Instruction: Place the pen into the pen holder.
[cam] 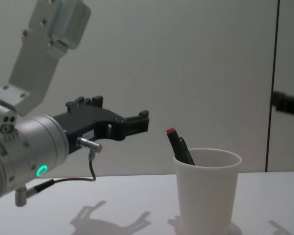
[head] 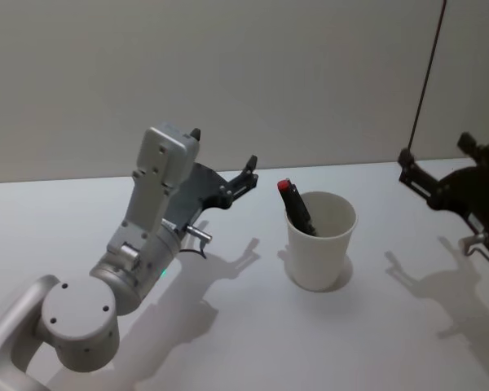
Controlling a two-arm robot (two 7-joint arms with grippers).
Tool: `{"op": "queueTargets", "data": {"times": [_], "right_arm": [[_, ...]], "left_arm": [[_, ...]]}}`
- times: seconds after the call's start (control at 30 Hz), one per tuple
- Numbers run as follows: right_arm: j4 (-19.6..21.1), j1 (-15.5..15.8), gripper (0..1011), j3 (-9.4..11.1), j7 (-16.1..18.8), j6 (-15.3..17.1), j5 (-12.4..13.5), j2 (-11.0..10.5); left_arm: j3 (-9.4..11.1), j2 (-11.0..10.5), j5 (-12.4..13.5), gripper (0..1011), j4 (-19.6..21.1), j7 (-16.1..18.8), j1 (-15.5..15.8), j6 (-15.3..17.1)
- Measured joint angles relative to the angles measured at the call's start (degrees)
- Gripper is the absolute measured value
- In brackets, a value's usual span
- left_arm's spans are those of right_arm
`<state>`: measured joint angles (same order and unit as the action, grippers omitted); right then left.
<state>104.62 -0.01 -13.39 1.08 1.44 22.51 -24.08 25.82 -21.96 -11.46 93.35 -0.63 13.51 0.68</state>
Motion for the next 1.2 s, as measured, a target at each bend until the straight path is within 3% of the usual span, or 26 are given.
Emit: {"op": "queueTargets", "data": {"times": [0.3, 0.43, 1.2], "right_arm": [[-2.87, 0.76, 1002, 0.42, 2.31, 0.44, -5.06, 3.98], [-3.32, 0.87, 1002, 0.49, 2.65, 0.52, -5.84, 4.58], [-3.41, 0.85, 1002, 0.45, 2.75, 0.51, -6.05, 4.74]], "left_arm": [[0.2, 0.07, 0.02, 1001, -0.17, -0.02, 0.08, 0.12], [0.21, 0.07, 0.02, 1001, -0.18, -0.03, 0.08, 0.12], [0.2, 0.07, -0.02, 1001, -0.18, 0.01, 0.08, 0.11]]}}
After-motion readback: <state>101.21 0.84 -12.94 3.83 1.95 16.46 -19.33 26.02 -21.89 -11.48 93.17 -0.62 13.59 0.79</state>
